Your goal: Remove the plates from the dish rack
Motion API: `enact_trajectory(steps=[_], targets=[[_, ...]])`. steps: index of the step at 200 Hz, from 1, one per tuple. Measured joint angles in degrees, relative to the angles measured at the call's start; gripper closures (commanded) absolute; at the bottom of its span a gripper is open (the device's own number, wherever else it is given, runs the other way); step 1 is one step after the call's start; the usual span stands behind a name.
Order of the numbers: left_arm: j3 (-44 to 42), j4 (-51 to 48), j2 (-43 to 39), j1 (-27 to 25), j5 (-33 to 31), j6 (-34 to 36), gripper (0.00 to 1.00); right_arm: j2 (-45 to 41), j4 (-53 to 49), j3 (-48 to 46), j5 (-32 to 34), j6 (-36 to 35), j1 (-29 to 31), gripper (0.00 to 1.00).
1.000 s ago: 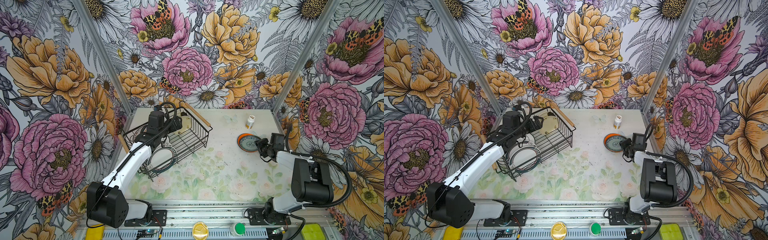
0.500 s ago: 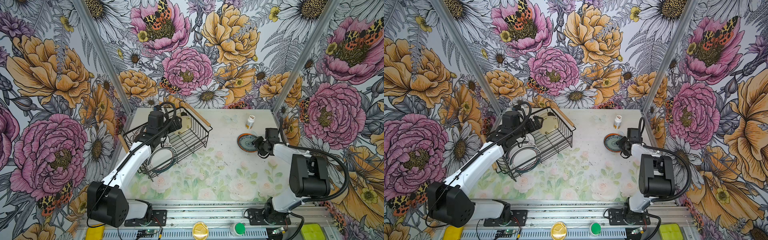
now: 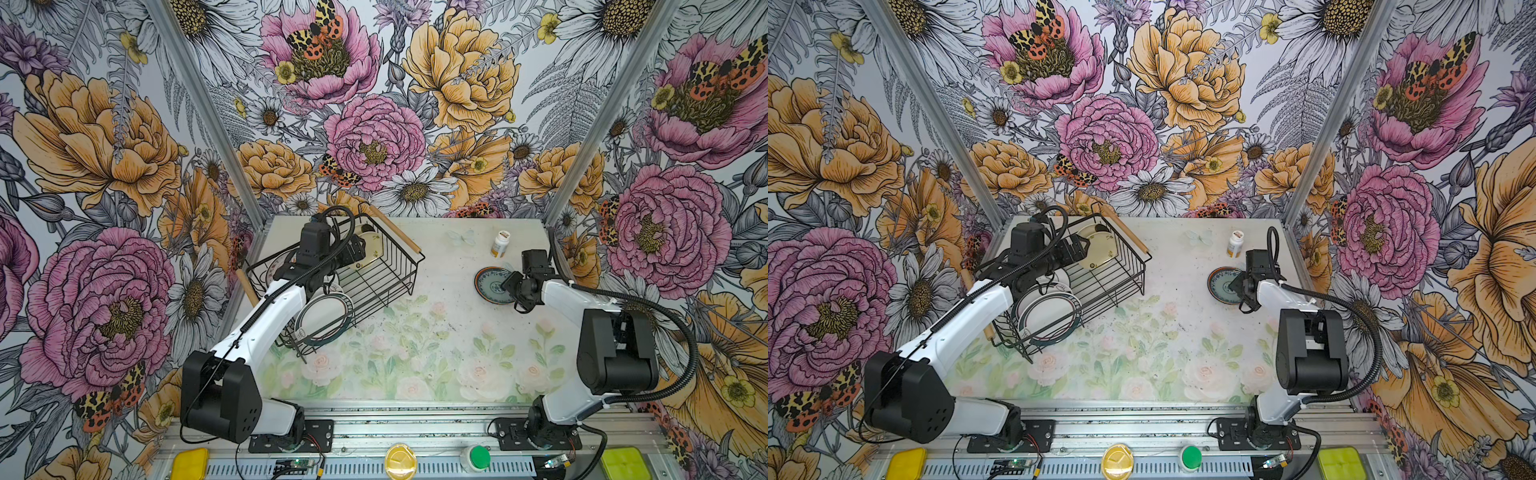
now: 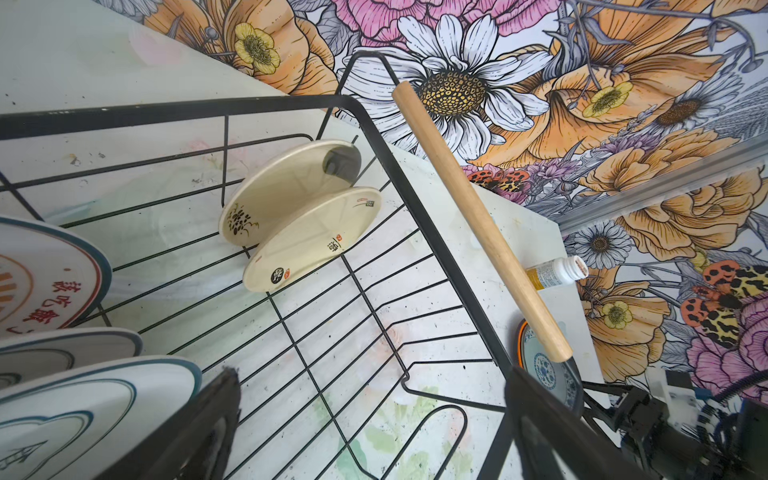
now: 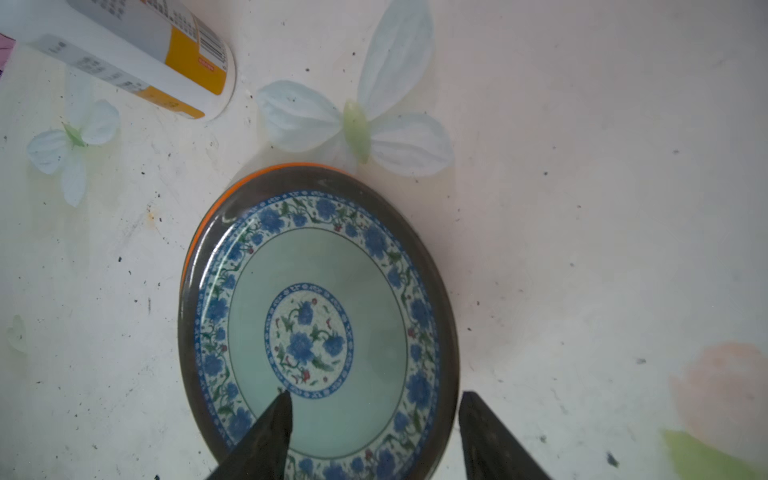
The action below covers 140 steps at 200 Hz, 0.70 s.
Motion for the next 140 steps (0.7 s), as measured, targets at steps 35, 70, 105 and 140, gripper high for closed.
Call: enact_trajectory(steps=[35, 70, 105, 140], targets=[[0.00, -0.02, 0.00, 0.00, 0.02, 0.00, 0.01, 0.74, -0.74, 0.87, 0.46, -0.66, 0.22, 0.32], [0.04, -0.11, 0.00, 0.00, 0.22, 0.00, 0.01, 2.32, -0.94, 1.31, 0.42, -0.70, 0.63, 0.32], [0.09, -0.24, 0.00, 0.00, 0.37, 0.00, 0.01, 3.30, -0.94, 2.01, 0.39, -0.94, 0.70, 0.31], [0.48, -0.74, 0.00, 0.00, 0.52, 0.02, 0.01, 4.61, -1.31, 3.52, 0.33, -1.92, 0.72, 0.30]])
